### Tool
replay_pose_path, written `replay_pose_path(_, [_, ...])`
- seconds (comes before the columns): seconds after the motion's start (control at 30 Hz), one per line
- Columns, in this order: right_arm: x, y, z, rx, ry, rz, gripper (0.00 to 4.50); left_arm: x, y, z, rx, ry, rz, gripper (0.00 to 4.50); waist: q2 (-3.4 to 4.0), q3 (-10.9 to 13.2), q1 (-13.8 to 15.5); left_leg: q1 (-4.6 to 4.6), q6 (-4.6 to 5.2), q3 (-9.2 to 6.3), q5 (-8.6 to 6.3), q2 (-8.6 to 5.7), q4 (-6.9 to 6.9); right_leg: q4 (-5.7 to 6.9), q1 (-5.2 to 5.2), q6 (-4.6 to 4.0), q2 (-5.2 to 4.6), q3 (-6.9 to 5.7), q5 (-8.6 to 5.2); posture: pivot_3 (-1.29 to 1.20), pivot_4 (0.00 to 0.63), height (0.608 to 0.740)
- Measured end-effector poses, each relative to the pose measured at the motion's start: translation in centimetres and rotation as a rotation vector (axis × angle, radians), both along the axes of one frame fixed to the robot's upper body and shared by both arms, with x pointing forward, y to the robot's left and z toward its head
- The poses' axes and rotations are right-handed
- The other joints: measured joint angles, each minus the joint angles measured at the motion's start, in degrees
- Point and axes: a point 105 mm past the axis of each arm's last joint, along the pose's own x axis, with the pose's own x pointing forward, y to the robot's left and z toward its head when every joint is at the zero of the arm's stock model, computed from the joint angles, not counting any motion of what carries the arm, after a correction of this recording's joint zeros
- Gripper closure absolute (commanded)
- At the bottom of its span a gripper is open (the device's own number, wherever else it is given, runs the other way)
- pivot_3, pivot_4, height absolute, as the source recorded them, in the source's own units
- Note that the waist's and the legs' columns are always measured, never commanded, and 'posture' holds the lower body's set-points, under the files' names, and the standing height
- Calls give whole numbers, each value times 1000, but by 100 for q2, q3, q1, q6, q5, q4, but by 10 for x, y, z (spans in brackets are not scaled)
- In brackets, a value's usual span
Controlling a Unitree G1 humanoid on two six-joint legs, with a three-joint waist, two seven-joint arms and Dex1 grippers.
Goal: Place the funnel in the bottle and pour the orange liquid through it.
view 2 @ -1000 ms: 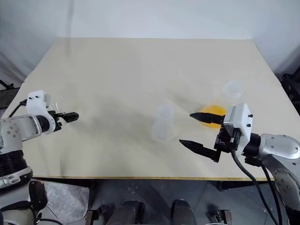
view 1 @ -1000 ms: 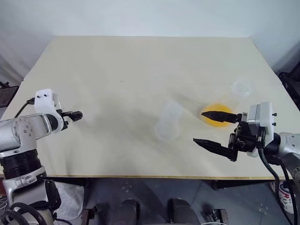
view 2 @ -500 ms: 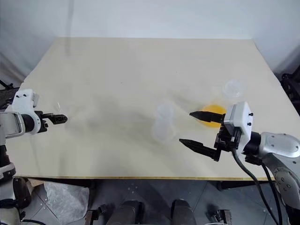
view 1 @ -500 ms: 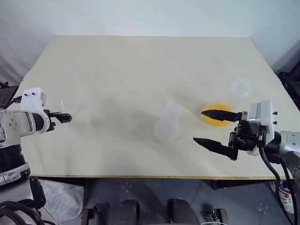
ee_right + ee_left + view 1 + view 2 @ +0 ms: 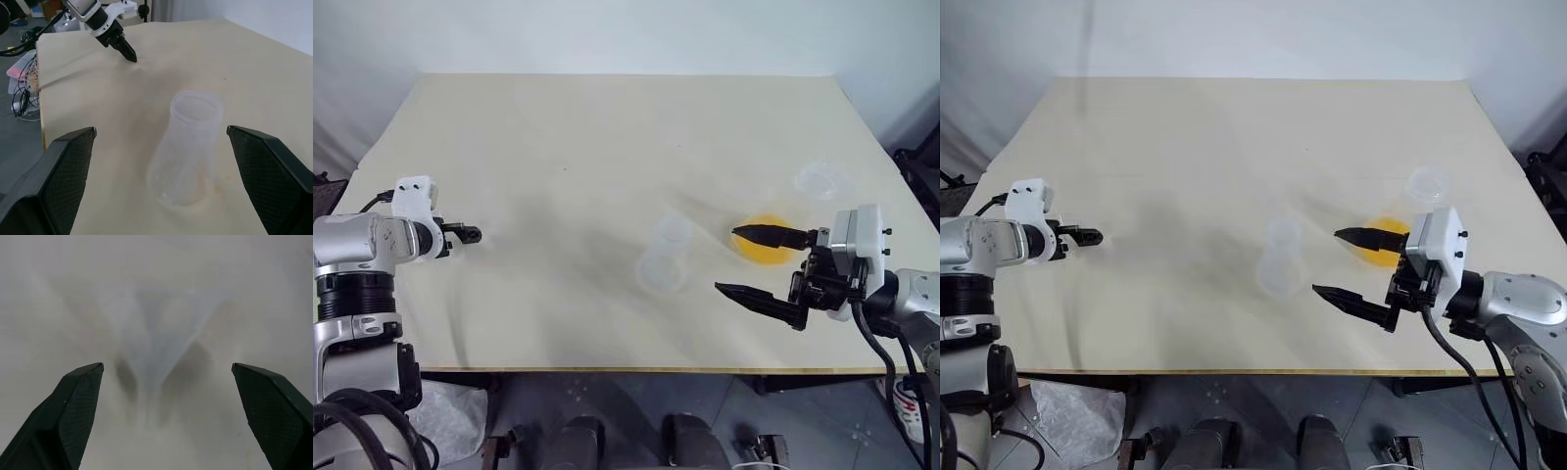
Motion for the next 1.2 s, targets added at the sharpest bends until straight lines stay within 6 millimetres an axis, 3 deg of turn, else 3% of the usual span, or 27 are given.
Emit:
replay_pose_path(0.17, [0, 0, -1, 2, 1, -11, 0, 7, 2, 1, 2, 6, 2, 28, -4, 2, 5, -2, 0, 1, 0, -4, 3, 19, -9, 0, -2, 0, 0, 0, 150, 740])
replay_pose_path(0.27, [1, -1, -1, 3, 4, -19, 0, 8, 2, -3, 7, 32, -2, 588, -5, 3, 7, -6, 0, 2, 0, -5, 5, 27, -15, 0, -2, 1, 0, 0, 150, 740])
replay_pose_path(0.67, [3, -2, -2, -4, -6, -36, 0, 5, 4, -2, 17, 68, 11, 4217, -5, 3, 4, -25, 0, 11, 0, -9, 16, 74, -53, 0, -7, 5, 0, 0, 150, 740])
replay_pose_path(0.9, [4, 1, -3, -5, -12, -31, 0, 7, 2, 4, 22, 43, -3, 4312, -10, 5, 5, -27, 0, 11, 0, -9, 17, 75, -55, 0, -7, 5, 0, 0, 150, 740])
replay_pose_path(1.07, [5, 0, -2, -6, -26, -34, 0, 19, -11, 33, 84, -127, -102, 4312, -13, 7, 6, -27, 0, 11, 0, -8, 18, 74, -55, 0, -8, 4, 0, 0, 150, 740])
replay_pose_path(1.13, [6, 0, -2, -6, -29, -39, 0, 27, -26, 52, 137, -270, -186, 4312, -13, 7, 10, -28, 0, 11, 0, -8, 19, 71, -54, 0, -10, 4, 0, 0, 150, 740])
replay_pose_path(1.2, [7, -2, -2, -2, -39, -51, 0, 37, -65, 82, 130, -505, -344, 4312, -15, 8, 52, -40, 0, 0, 0, -9, 34, 64, -51, 0, -12, -7, 0, 0, 150, 740])
